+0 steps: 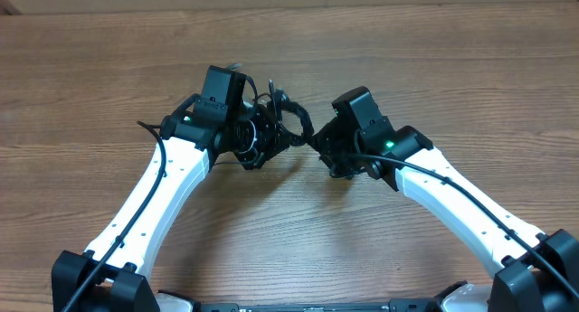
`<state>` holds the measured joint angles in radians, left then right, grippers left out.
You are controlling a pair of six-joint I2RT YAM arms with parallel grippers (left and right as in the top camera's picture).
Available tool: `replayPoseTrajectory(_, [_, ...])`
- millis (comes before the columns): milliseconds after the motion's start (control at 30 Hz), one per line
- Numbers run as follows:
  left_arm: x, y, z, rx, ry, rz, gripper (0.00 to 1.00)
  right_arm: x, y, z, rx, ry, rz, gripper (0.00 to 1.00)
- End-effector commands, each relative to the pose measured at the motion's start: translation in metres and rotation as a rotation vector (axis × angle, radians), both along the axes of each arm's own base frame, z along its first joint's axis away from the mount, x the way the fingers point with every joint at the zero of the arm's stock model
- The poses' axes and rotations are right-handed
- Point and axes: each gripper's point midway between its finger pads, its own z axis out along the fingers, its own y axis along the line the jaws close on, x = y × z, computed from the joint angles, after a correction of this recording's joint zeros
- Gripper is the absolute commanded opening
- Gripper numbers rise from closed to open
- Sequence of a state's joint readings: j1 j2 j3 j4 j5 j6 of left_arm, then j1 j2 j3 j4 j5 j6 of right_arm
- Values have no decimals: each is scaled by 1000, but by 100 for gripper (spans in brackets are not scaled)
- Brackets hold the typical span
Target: Untangle cables
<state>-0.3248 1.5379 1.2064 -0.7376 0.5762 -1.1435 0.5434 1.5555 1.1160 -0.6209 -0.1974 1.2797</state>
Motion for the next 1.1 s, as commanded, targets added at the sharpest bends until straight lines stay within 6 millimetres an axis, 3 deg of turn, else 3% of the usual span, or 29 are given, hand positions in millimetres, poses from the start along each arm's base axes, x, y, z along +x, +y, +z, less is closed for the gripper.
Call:
replayPoseTrajectory(0, [-12, -12, 8, -17, -135, -227, 4, 4, -15, -7, -84, -25, 16, 40])
replayPoseTrajectory(100, [-26, -6, 0, 30, -169, -353, 4, -10, -32, -19, -173, 34, 11, 40])
replayPoseTrajectory(267, [-58, 3, -9, 61, -133, -504, 4, -14, -53, -26, -268, 59, -27, 40])
replayPoseTrajectory(433, [-78, -18, 14, -135, -265, -704, 4, -13, -63, -28, -298, 60, -50, 43])
replayPoseTrajectory(567, [-78, -19, 15, -142, -321, -752, 4, -19, -75, -31, -350, 87, -64, 43])
replayPoseTrajectory(633, [-75, -19, 15, -129, -368, -779, 4, -20, -79, -32, -363, 92, -53, 50])
replayPoseTrajectory(700, [-70, -21, 16, -123, -423, -802, 4, -18, -80, -32, -396, 57, 43, 57])
replayPoseTrajectory(800, [-65, -22, 17, -115, -497, -840, 4, -21, -81, -33, -414, 49, 132, 59])
replayPoseTrajectory(1067, [-47, -23, 18, -50, -668, -912, 4, -43, -60, -24, -296, 53, 358, 60])
